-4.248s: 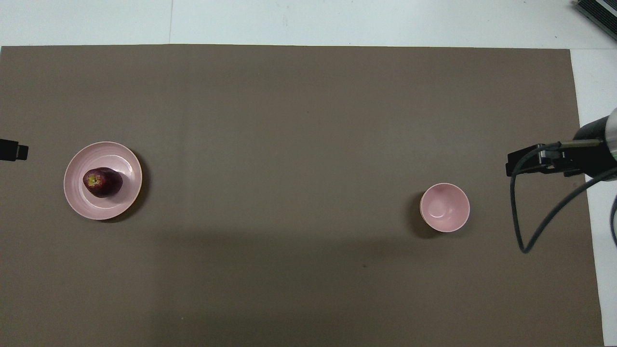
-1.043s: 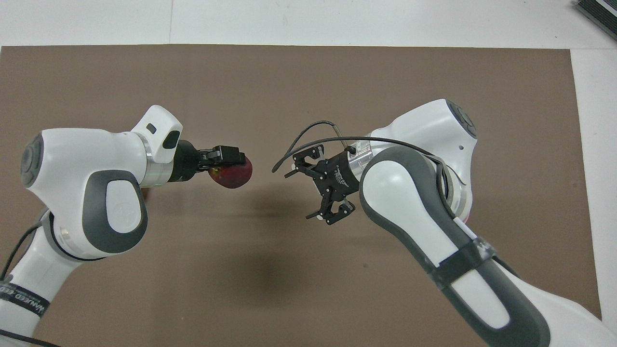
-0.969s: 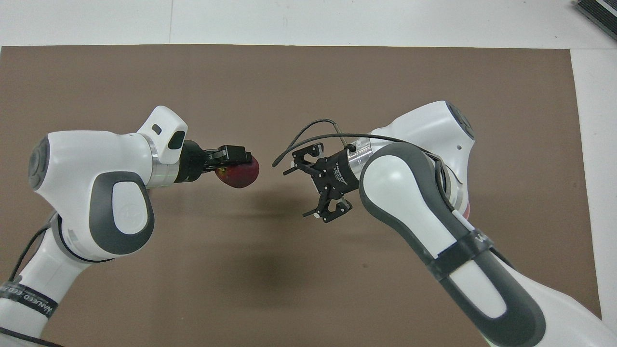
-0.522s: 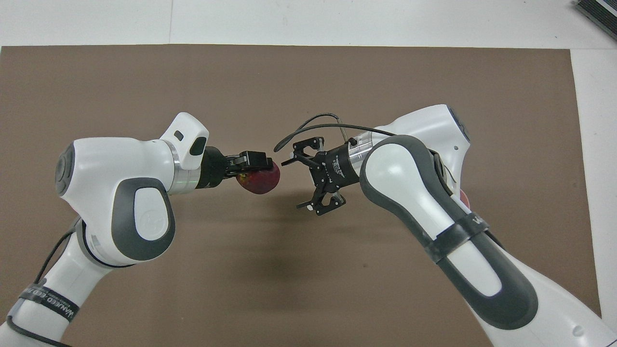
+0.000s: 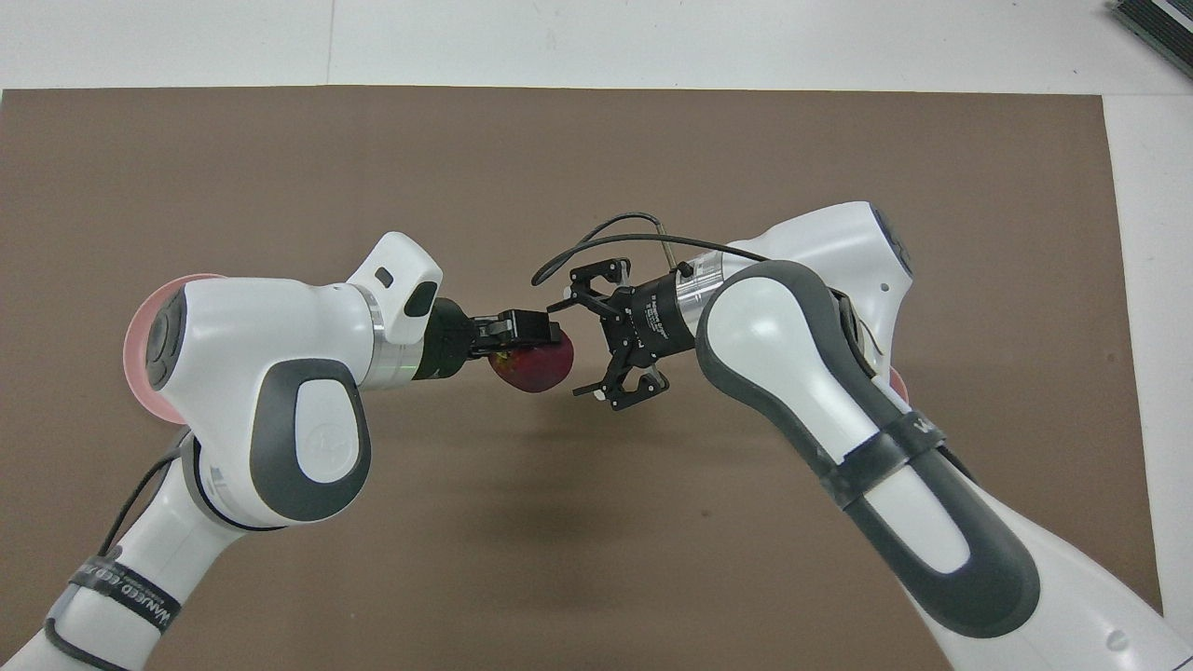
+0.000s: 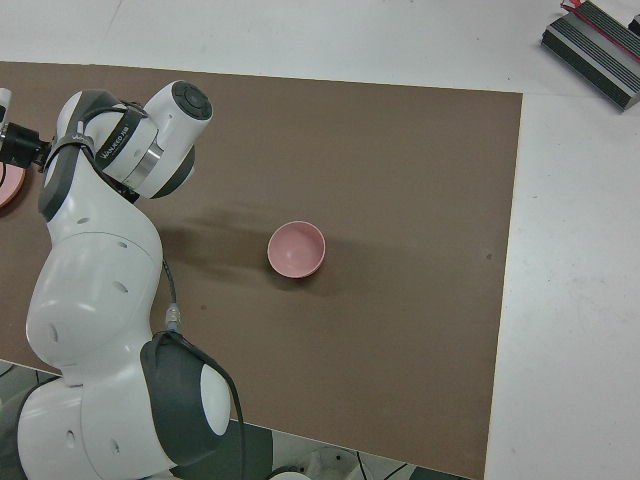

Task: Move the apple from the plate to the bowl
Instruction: 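Grasp the apple with the right gripper while the left gripper releases, then carry the apple with the right gripper over the pink bowl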

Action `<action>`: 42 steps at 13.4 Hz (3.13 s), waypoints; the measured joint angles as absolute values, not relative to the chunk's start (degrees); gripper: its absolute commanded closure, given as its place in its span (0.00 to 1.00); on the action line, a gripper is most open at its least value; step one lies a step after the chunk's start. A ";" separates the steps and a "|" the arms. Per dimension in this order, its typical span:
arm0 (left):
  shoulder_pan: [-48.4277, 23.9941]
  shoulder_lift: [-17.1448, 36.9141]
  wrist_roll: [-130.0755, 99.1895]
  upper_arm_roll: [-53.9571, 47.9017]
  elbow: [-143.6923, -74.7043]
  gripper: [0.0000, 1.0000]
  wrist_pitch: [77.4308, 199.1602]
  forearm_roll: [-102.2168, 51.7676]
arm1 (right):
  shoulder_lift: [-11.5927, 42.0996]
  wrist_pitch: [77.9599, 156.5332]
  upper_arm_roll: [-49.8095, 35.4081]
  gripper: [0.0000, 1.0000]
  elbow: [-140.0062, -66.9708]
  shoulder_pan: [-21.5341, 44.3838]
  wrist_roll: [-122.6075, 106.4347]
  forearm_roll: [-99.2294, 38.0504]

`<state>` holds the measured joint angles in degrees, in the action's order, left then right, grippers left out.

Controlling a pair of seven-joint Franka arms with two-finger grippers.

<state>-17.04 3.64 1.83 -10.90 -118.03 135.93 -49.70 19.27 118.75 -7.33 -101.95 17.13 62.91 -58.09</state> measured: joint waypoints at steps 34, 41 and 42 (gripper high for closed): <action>-5.72 -0.92 0.70 -10.82 -115.51 0.00 121.65 -11.69 | 14.56 109.69 -6.77 1.00 -95.37 12.38 60.48 -25.57; -0.61 2.75 0.96 -10.65 -94.69 0.00 103.62 -1.57 | 14.35 106.23 -6.21 1.00 -96.02 7.26 39.88 -11.31; -0.08 2.75 0.97 -10.59 -92.24 0.00 101.13 -1.43 | 13.75 106.41 -6.16 1.00 -97.66 5.79 35.31 -9.25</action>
